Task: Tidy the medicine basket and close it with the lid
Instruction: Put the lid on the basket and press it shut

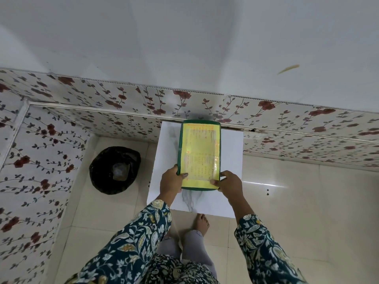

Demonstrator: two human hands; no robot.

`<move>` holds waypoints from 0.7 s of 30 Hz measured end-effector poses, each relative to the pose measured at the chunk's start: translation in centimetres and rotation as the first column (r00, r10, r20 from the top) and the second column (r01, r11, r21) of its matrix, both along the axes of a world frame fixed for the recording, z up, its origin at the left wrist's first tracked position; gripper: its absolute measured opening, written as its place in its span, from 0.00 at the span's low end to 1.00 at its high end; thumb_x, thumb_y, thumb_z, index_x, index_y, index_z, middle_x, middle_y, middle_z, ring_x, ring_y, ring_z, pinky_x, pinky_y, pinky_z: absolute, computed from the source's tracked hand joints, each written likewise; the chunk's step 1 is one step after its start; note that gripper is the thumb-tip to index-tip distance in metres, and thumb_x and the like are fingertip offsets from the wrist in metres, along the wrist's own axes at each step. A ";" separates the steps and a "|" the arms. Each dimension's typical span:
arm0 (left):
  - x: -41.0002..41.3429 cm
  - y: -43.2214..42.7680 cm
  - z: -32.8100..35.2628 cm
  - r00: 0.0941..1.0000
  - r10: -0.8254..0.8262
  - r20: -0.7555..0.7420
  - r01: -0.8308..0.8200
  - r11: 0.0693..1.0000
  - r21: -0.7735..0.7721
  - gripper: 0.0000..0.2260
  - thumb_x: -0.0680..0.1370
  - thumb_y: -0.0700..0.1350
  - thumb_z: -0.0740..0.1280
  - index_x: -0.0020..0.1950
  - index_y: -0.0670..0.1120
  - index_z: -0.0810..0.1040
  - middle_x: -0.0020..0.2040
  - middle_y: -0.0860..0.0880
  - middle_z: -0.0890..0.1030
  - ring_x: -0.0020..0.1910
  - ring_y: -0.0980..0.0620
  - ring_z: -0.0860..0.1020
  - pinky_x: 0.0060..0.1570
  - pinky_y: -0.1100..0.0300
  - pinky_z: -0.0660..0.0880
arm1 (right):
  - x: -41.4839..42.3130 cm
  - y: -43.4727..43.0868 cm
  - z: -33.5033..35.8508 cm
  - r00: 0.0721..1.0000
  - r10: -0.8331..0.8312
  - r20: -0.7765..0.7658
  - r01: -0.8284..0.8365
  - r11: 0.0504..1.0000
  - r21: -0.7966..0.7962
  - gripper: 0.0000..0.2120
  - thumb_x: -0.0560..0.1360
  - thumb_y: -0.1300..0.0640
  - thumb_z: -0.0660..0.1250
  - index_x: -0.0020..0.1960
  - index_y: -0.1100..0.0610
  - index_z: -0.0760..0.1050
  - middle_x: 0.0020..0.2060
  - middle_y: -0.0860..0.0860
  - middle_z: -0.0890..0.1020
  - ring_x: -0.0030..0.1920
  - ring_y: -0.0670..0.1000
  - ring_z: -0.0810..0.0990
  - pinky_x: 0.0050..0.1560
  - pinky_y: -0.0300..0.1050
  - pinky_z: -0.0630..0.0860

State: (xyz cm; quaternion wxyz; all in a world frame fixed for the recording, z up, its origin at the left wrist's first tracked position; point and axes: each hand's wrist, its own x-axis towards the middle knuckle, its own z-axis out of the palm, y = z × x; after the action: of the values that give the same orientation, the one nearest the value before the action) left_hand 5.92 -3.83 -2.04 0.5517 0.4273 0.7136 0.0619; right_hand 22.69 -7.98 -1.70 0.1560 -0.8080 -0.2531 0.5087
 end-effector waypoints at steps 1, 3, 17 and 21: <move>0.0 0.0 0.0 1.000 -0.007 -0.006 0.007 1.000 -0.005 0.13 0.78 0.41 0.64 0.62 0.42 0.73 0.60 0.40 0.78 0.56 0.38 0.77 0.48 0.43 0.81 | 0.1 0.1 0.1 1.000 -0.006 -0.002 0.006 1.000 -0.012 0.20 0.68 0.60 0.75 0.56 0.66 0.74 0.53 0.63 0.81 0.51 0.61 0.81 0.55 0.57 0.79; -0.1 0.0 0.1 0.999 -0.044 -0.016 0.043 0.999 -0.007 0.15 0.78 0.41 0.64 0.64 0.41 0.72 0.61 0.39 0.78 0.57 0.37 0.77 0.51 0.43 0.80 | 0.3 0.1 0.3 0.999 -0.025 -0.023 0.024 0.999 -0.041 0.21 0.67 0.61 0.75 0.56 0.66 0.74 0.54 0.64 0.81 0.52 0.63 0.81 0.55 0.57 0.79; 0.8 9.9 -2.0 0.517 -0.695 -0.500 0.846 0.503 0.177 0.37 0.78 0.48 0.62 0.76 0.44 0.39 0.78 0.45 0.35 0.78 0.47 0.43 0.75 0.50 0.54 | 1.2 8.7 -1.1 0.657 0.614 0.438 -0.685 0.728 0.006 0.32 0.80 0.52 0.54 0.76 0.56 0.38 0.77 0.52 0.40 0.77 0.53 0.48 0.73 0.57 0.62; 0.7 10.8 -1.9 0.495 -0.709 -0.503 0.861 0.477 0.174 0.37 0.79 0.47 0.62 0.76 0.44 0.39 0.77 0.45 0.35 0.78 0.47 0.44 0.74 0.49 0.55 | 0.9 9.3 -1.2 0.677 0.611 0.411 -0.669 0.744 -0.005 0.32 0.80 0.53 0.53 0.76 0.55 0.36 0.77 0.51 0.39 0.76 0.55 0.56 0.70 0.58 0.67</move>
State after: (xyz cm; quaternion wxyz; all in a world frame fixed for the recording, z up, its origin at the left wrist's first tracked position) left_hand 6.65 6.96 -3.93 0.2720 0.8178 0.4882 -0.1373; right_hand 23.59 1.33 -2.89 -0.0269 -0.7376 -0.5820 0.3414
